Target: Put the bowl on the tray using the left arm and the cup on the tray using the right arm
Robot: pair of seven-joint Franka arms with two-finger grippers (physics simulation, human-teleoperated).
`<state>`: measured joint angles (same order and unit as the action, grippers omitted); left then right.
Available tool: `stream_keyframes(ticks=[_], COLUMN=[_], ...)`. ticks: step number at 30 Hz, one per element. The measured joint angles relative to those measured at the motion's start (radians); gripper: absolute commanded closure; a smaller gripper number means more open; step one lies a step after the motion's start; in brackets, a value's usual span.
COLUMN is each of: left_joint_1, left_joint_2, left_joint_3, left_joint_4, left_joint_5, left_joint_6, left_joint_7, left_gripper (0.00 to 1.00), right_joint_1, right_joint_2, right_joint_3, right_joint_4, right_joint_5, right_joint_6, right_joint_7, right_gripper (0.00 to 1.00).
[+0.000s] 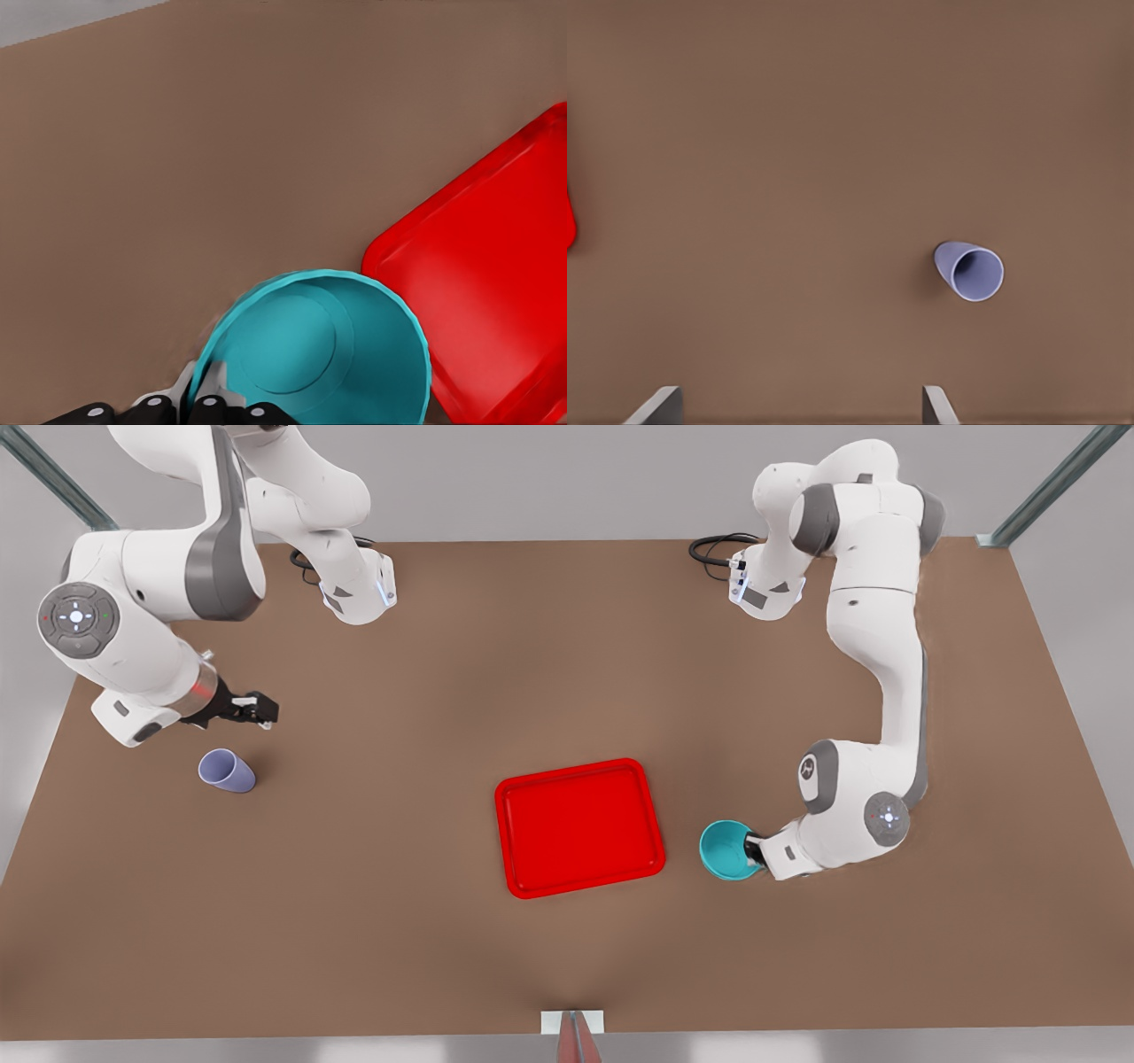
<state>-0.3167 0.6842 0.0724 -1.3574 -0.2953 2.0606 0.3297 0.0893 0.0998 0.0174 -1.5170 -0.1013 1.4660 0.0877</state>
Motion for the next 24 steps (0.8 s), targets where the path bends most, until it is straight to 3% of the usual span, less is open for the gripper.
stream_keyframes(ticks=[5, 10, 15, 16, 17, 20, 22, 24], left_joint_1=[-0.265, -0.286, -0.273, -0.265, -0.261, -0.25, -0.241, -0.234], left_joint_2=[0.102, 0.11, 0.121, 0.123, 0.124, 0.122, 0.048, -0.038], left_joint_3=[-0.001, 0.003, 0.006, 0.006, 0.006, 0.007, 0.041, 0.118], left_joint_4=[0.136, 0.068, 0.034, 0.023, 0.014, 0.002, 0.013, 0.16], left_joint_5=[0.002, 0.007, 0.016, 0.02, 0.017, -0.02, -0.022, 0.021], left_joint_6=[-0.012, -0.017, -0.004, 0.005, 0.013, 0.036, 0.008, -0.124], left_joint_7=[-0.282, -0.509, -0.669, -0.695, -0.713, -0.74, -0.762, -0.788], left_gripper=[0.79, 0.79, 0.79, 0.22, 0.0, 0.0, 0.0, 0.0], right_joint_1=[-0.027, -0.123, -0.122, -0.118, -0.116, -0.113, -0.115, -0.113], right_joint_2=[0.124, 0.178, 0.198, 0.197, 0.196, 0.195, 0.187, 0.183], right_joint_3=[-0.161, -0.229, -0.24, -0.241, -0.241, -0.241, -0.241, -0.251], right_joint_4=[-0.046, -0.214, -0.308, -0.344, -0.393, -0.478, -0.543, -0.575], right_joint_5=[0.0, 0.013, 0.046, 0.053, 0.059, 0.076, 0.082, 0.085], right_joint_6=[0.008, 0.148, 0.341, 0.388, 0.443, 0.598, 0.702, 0.784], right_joint_7=[-0.036, -0.114, -0.196, -0.21, -0.223, -0.26, -0.285, -0.309], right_gripper=[0.0, 0.0, 0.0, 0.0, 0.0, 0.0, 0.0, 0.0])
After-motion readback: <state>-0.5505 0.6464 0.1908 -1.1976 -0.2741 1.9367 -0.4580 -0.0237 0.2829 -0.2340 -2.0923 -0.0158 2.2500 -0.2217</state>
